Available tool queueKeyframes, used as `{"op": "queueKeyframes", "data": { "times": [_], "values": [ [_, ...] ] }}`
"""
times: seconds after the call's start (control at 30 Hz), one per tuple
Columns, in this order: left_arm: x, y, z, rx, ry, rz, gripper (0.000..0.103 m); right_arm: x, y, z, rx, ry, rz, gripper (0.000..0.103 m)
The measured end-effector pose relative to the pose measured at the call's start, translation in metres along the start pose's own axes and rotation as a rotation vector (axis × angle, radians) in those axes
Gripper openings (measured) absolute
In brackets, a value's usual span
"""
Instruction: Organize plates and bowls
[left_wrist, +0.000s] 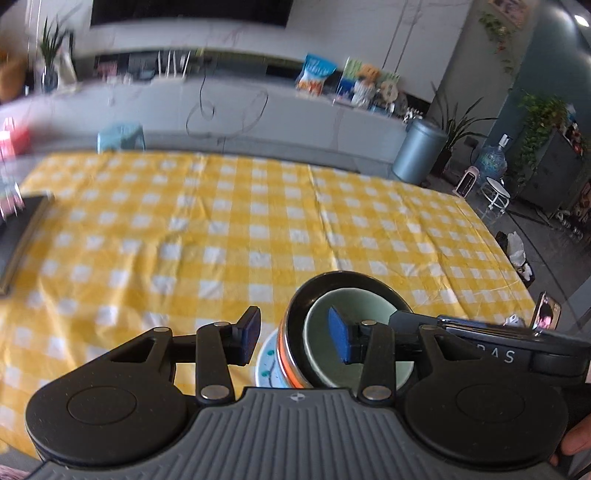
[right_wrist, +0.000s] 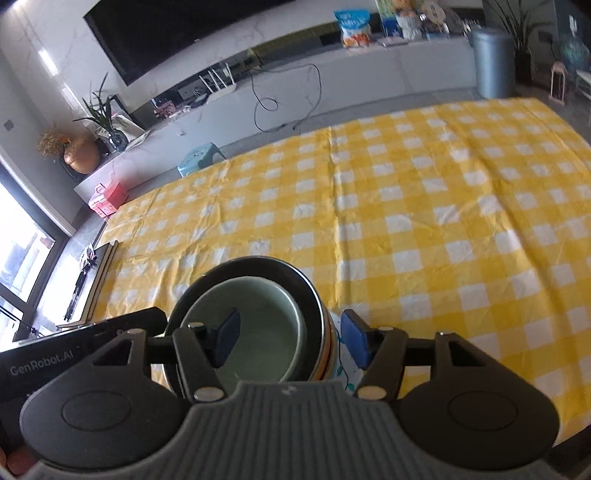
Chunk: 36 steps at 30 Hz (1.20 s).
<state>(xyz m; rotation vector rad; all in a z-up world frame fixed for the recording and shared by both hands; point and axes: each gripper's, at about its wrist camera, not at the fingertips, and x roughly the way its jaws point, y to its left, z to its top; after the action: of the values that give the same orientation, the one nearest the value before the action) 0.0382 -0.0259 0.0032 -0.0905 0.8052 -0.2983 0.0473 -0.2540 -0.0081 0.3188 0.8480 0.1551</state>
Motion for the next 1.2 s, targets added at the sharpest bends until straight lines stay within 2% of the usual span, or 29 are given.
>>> {"op": "queueKeyframes", "data": {
  "times": [0.2,0.43,0.63,0.7,0.87,0.97,1.2],
  "values": [
    [-0.031,-0.016,-0.023,0.126,-0.121,0.068,0.047,-0.03,0.014,-0.022,-0.146,-0.09,-0.025,0.063],
    [-0.046,-0.023,-0.05,0.195,-0.185,0.137,0.048,-0.056,0.018,-0.056,-0.292,-0.165,-0.088,0.065],
    [-0.045,-0.031,-0.073,0.247,-0.132,0.136,0.049,-0.071,0.024,-0.088,-0.394,-0.224,-0.118,0.071],
    [-0.043,-0.032,-0.08,0.265,-0.12,0.147,0.053,-0.071,0.025,-0.096,-0.407,-0.225,-0.121,0.074],
    [-0.037,-0.033,-0.089,0.29,-0.094,0.174,0.055,-0.065,0.027,-0.107,-0.426,-0.213,-0.122,0.079],
    [-0.036,-0.03,-0.091,0.287,-0.098,0.186,0.063,-0.06,0.024,-0.106,-0.402,-0.208,-0.094,0.081],
    [-0.027,-0.027,-0.093,0.279,-0.075,0.18,0.064,-0.053,0.013,-0.101,-0.311,-0.191,-0.07,0.082]
  ]
}}
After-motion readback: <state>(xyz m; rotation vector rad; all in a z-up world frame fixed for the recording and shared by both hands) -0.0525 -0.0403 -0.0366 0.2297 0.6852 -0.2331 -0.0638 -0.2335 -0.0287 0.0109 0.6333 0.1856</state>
